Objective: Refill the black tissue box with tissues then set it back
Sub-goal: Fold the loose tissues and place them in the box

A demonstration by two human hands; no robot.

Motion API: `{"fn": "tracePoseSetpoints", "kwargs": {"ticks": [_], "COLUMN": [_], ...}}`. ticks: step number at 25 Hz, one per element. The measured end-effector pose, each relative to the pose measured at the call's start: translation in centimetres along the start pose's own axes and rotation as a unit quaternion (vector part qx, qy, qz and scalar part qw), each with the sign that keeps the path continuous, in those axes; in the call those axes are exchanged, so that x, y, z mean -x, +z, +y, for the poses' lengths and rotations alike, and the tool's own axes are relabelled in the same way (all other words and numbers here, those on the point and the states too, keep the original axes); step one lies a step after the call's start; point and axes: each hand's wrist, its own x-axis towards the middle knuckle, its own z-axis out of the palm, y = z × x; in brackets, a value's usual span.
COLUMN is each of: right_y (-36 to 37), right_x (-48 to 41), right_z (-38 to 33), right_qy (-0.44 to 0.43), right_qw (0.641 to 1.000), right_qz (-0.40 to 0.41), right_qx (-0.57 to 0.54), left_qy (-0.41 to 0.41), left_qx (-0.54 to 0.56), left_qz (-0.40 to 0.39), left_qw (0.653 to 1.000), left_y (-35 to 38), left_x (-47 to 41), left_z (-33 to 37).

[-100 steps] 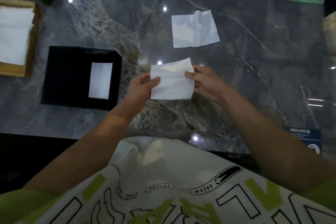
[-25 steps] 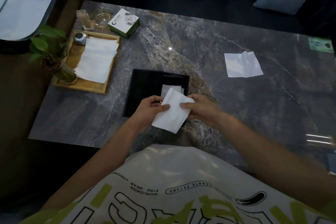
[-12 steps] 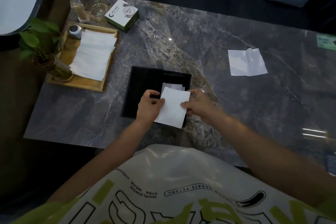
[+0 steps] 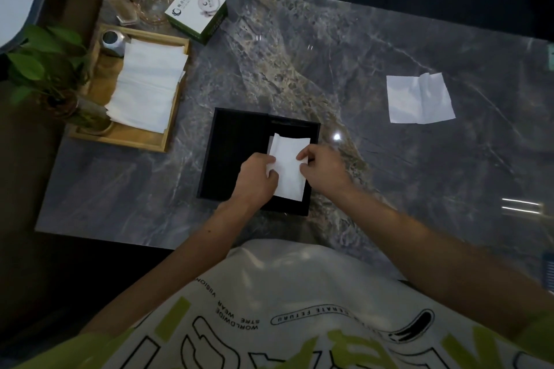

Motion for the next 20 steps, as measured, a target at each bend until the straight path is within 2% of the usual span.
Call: {"fn": "tracePoseSetpoints", "kwargs": {"ticks": [5, 11, 16, 20], "right_y": [0.2, 0.5, 1.0, 1.3], "right_x": [-0.7, -1.8, -2.5, -2.9], "right_z": [-0.8, -2.1, -2.2, -1.9], "right_qy": [-0.019, -0.024, -0.039, -0.064], "right_qw": [0.997, 0.981, 0.963, 0.954], "right_qz": [-0.036, -0.116, -0.174, -0.18], "right_qx": [0.058, 0.155, 0.203, 0.233], "left_qy": [0.016, -0.022, -0.041, -0.017], "left_qx": [-0.058, -0.074, -0.072, -0.088], "left_qz": [-0.063, -0.13, -0.145, -0.154], "left_qw": [0.996, 0.989, 0.986, 0.984], "left_y": [0.6, 1.4, 1.8, 1.7], "left_x": [-0.6, -1.5, -1.7, -1.7], "left_z": [0.7, 1.1, 1.2, 1.1]}}
